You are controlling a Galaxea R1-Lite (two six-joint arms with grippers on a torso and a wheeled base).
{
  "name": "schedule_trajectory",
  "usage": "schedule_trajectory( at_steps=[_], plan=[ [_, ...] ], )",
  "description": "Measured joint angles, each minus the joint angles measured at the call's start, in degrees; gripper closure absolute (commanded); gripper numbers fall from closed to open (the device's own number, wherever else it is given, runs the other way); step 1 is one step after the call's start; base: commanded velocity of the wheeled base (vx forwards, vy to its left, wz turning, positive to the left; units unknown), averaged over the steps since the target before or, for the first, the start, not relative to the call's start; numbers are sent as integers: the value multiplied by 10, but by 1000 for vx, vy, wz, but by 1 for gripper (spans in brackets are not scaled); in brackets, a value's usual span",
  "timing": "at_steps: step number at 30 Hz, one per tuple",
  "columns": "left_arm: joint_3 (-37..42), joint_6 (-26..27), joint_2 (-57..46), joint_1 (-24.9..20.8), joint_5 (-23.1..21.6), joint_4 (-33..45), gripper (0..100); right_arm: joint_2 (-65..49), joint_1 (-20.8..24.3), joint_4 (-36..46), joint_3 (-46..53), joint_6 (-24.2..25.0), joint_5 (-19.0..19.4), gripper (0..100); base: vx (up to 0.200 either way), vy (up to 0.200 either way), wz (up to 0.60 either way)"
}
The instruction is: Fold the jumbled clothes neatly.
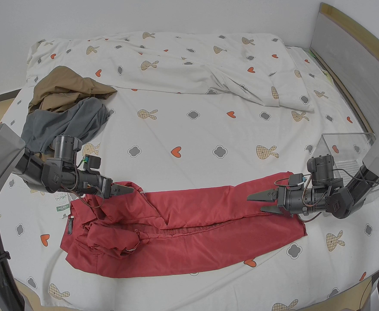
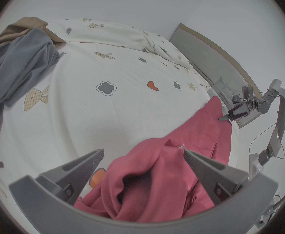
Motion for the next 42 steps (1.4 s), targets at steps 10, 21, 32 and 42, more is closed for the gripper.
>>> schedule_trajectory(
  at_steps=[10,21,32,42],
  plan=[
    [-22,0,20,-3,0,15,100,0,0,0,1,0,0,0,0,0,0],
    [-4,-10,-17,-4,-1,15,100,0,1,0,1,0,0,0,0,0,0],
    [124,-15,-117,-25,-1,14,100,0,4,0,1,0,0,0,0,0,0],
    [158,-10,-93,-35,-1,-4,100,0,5,0,2,0,0,0,0,0,0]
  ],
)
